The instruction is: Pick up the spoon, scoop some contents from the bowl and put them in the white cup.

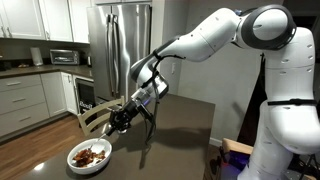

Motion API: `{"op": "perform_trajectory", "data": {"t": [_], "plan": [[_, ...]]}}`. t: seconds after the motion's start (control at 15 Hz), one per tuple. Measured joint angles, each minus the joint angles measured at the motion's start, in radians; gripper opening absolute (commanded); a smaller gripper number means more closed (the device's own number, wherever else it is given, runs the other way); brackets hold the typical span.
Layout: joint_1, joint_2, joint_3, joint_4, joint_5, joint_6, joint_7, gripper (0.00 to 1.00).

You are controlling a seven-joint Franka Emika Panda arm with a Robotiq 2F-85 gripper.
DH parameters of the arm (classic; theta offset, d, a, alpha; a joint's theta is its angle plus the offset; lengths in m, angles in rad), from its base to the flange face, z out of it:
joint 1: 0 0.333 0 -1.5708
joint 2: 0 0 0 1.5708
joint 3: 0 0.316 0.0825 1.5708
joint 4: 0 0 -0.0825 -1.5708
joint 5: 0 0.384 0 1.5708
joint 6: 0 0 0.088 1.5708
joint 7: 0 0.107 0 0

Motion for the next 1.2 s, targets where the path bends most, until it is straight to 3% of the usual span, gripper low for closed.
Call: {"op": "perform_trajectory", "data": {"t": [0.4,1.2], "plan": [[-0.001,-0.033,-0.005,-0.002,0.0,-0.036,-0.004,0.04],[-0.052,-0.085,-0.044,-0.068,0.0,-0.244,-0.081,0.04]]}}
